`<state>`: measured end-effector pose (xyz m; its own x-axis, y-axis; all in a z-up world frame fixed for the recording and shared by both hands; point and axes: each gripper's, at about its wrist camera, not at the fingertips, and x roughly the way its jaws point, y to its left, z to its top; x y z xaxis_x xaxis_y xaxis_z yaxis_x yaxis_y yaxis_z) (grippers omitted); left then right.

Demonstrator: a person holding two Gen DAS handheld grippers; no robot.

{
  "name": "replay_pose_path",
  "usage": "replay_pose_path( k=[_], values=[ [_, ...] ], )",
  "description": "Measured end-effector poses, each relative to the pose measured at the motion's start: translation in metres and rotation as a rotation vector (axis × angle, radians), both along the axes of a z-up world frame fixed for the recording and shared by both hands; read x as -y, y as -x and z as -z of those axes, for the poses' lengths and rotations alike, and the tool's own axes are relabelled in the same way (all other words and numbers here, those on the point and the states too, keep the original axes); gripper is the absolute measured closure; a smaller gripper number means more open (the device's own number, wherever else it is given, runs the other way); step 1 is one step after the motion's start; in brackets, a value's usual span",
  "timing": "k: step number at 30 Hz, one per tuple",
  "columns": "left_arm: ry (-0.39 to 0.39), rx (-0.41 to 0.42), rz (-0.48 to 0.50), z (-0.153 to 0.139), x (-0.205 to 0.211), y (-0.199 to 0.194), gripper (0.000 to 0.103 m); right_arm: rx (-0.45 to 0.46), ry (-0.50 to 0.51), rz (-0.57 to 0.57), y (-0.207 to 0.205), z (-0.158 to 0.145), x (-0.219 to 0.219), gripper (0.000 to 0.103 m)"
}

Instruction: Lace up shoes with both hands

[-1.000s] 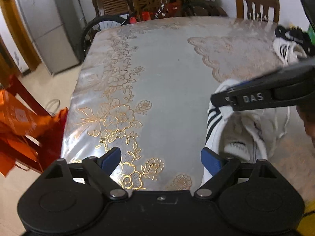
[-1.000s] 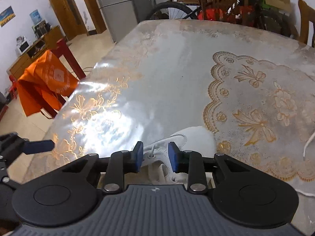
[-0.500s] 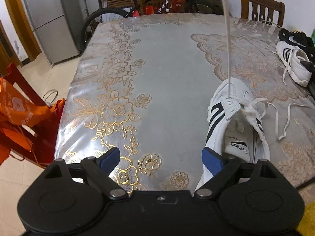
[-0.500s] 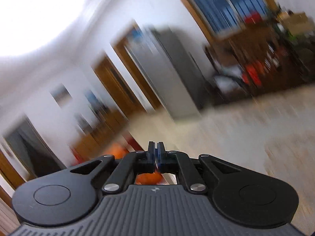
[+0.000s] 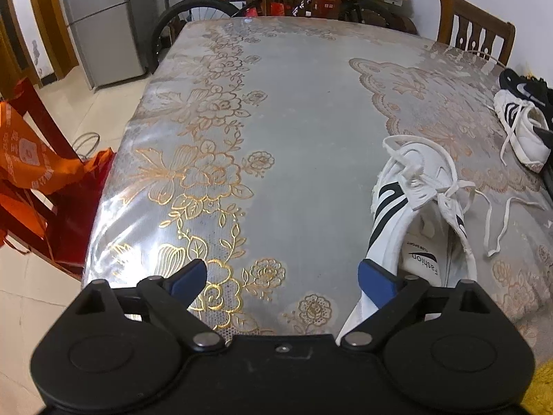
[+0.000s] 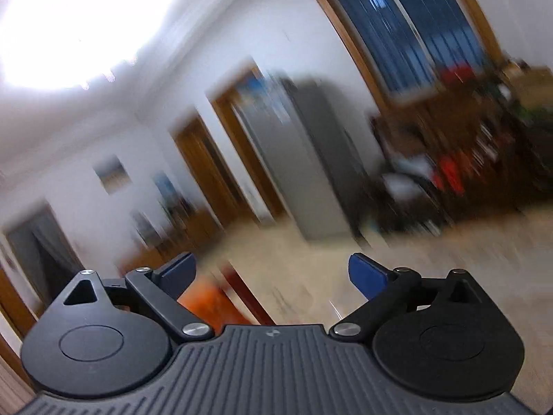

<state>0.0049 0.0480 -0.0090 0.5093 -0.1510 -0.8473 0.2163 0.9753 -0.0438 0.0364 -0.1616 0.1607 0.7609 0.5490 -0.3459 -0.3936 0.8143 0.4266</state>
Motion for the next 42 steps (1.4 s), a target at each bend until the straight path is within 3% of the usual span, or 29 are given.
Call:
replay_pose_path(
  k=[2, 5, 9, 14, 24, 31, 35, 41, 42],
  values=[
    [0.023, -0.011, -0.009, 0.001, -0.003, 0.000, 0.009, -0.132, 0.093, 0.042, 0.018, 0.044, 0.005, 0.006],
    [0.041, -0.021, -0.010, 0.002, -0.006, 0.000, 0.009, -0.367, 0.151, 0.113, 0.050, 0.099, 0.019, 0.006],
    [0.042, -0.034, 0.000, 0.001, -0.005, 0.000, 0.009, -0.655, 0.064, 0.201, 0.090, 0.145, 0.038, 0.006],
    [0.019, -0.085, 0.051, -0.002, 0.003, 0.001, 0.009, -0.830, -0.035, 0.251, 0.098, 0.168, 0.054, 0.002],
    [-0.015, -0.152, 0.062, -0.001, 0.032, 0.014, 0.010, -0.801, -0.114, 0.172, 0.106, 0.162, 0.060, 0.000],
    [-0.022, -0.173, -0.098, -0.007, 0.032, 0.021, 0.010, -0.765, -0.188, 0.049, 0.103, 0.160, 0.070, 0.000],
    [0.014, -0.122, -0.195, -0.026, 0.019, 0.018, 0.010, -0.670, -0.037, 0.012, 0.075, 0.158, 0.060, 0.001],
    [-0.058, -0.036, -0.243, -0.047, 0.019, -0.004, 0.010, -0.517, 0.199, -0.039, 0.033, 0.155, 0.045, 0.005],
    [-0.067, -0.023, -0.241, -0.050, 0.020, -0.008, 0.010, -0.490, 0.238, -0.047, 0.025, 0.154, 0.042, 0.009]
  ],
)
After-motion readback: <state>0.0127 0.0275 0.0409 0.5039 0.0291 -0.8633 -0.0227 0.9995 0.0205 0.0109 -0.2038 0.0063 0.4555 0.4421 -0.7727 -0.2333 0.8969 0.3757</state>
